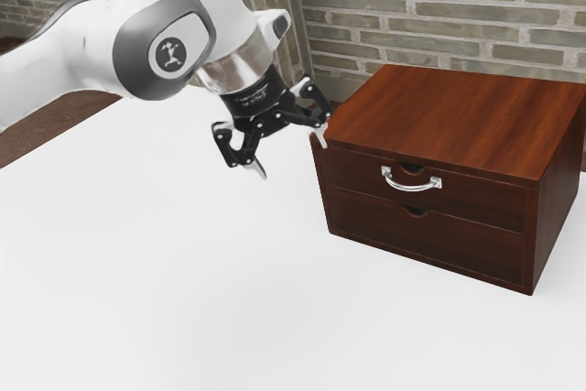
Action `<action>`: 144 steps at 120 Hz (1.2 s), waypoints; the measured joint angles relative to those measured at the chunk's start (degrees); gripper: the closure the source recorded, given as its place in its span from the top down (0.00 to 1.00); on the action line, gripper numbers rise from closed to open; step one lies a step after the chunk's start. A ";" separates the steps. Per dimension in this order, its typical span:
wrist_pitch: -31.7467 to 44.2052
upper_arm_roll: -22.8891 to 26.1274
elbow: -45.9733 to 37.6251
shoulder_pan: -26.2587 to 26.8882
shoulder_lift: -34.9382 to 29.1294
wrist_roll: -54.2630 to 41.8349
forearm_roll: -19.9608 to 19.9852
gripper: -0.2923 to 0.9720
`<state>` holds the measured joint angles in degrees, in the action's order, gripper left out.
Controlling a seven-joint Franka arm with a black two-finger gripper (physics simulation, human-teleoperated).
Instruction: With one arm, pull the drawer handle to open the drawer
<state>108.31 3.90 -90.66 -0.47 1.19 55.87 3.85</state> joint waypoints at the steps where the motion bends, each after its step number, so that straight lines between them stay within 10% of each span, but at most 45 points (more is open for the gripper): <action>1: 0.57 0.02 -0.37 0.12 -0.07 0.35 0.07 0.77; 50: 16.55 0.80 -7.18 2.70 0.23 12.92 1.12 0.77; 144: 23.49 3.49 -9.90 -1.72 0.61 22.70 1.16 0.77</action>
<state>131.81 7.38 -100.56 -2.19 1.80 78.56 5.01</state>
